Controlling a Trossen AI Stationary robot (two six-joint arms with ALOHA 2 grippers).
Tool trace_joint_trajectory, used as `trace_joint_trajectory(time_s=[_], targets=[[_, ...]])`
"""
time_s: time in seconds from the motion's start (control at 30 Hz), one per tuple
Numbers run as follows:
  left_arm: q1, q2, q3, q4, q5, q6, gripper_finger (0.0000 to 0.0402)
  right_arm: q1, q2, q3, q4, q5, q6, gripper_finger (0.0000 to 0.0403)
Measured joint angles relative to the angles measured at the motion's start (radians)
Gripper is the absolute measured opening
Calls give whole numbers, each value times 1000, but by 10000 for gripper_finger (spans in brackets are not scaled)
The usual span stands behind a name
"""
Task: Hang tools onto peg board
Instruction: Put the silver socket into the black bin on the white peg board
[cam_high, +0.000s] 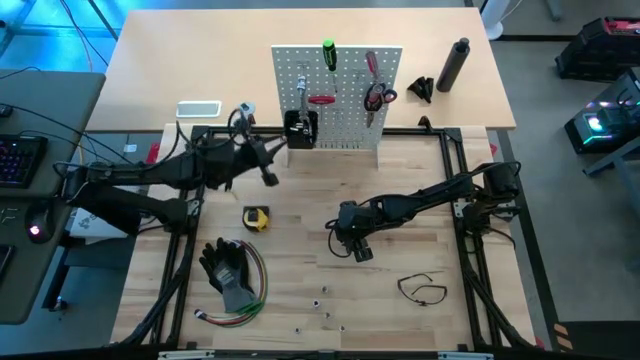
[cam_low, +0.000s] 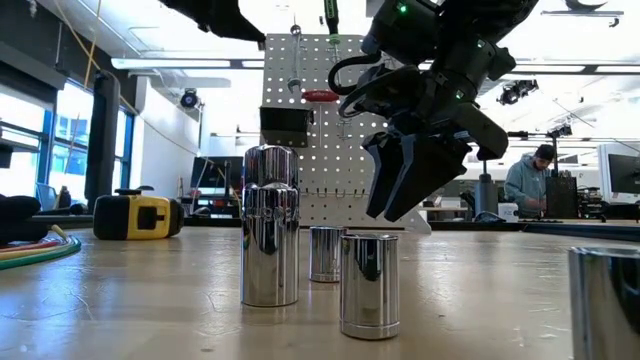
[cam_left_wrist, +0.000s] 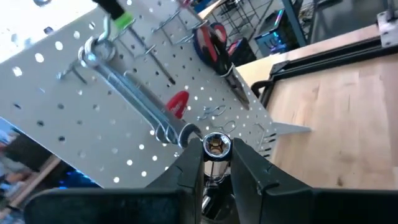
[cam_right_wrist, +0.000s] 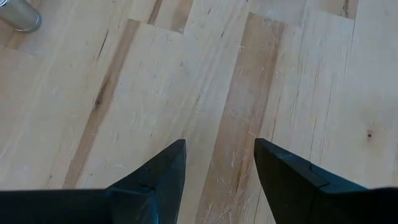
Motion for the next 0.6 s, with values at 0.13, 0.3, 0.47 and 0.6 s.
trace_joint_trajectory(time_s=[0.13, 0.3, 0.47, 0.6], targets=[[97, 0, 0, -2, 126, -52, 46, 0, 0, 0, 0, 0, 3, 186], [200, 1, 0, -2, 248, -111, 46, 0, 0, 0, 0, 0, 5, 186], [270, 22, 1, -1, 329, -147, 46, 0, 0, 0, 0, 0, 8, 186], [300, 70, 1, 1, 361, -152, 46, 0, 0, 0, 0, 0, 11, 186]])
